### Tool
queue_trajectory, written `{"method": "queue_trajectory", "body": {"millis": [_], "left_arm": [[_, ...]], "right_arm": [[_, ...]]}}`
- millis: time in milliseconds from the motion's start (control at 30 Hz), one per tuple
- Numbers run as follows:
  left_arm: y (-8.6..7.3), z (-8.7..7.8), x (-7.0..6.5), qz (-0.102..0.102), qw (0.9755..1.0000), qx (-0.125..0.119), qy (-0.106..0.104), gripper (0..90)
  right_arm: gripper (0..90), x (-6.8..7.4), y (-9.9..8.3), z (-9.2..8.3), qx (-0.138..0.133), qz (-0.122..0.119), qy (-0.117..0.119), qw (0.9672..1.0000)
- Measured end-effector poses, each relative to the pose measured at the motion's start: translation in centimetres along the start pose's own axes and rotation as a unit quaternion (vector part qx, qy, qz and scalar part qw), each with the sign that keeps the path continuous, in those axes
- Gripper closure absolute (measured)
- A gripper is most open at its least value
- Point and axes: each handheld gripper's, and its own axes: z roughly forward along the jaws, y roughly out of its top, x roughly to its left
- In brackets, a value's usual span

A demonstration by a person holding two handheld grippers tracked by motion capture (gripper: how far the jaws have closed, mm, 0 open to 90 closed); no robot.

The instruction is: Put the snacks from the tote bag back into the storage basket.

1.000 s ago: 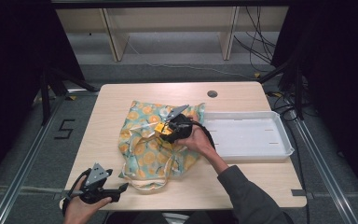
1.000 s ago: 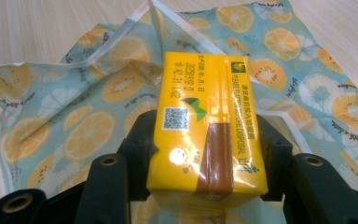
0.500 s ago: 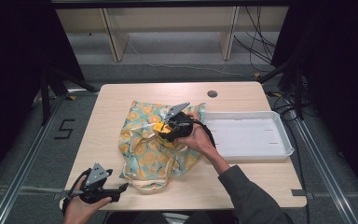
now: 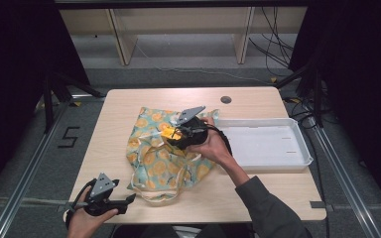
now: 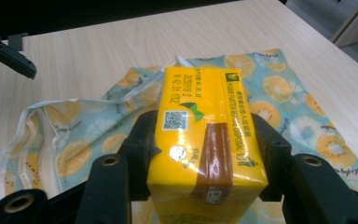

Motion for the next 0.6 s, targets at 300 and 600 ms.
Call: {"method": "queue_trajectory", "body": {"millis": [300,600], "left_arm": [[-0.1,0.1,-0.1,-0.010,0.9999,-0.009,0.003,21.3],[-0.1,0.1,-0.2,-0.022,0.9997,-0.006,0.005,21.4]], "right_arm": [[52.0,0.7,0.5,-1.9,-0.010,-0.012,0.005,0.9999],[52.0,1.4,0.6,-3.6,-0.023,-0.023,0.011,0.9994]]}}
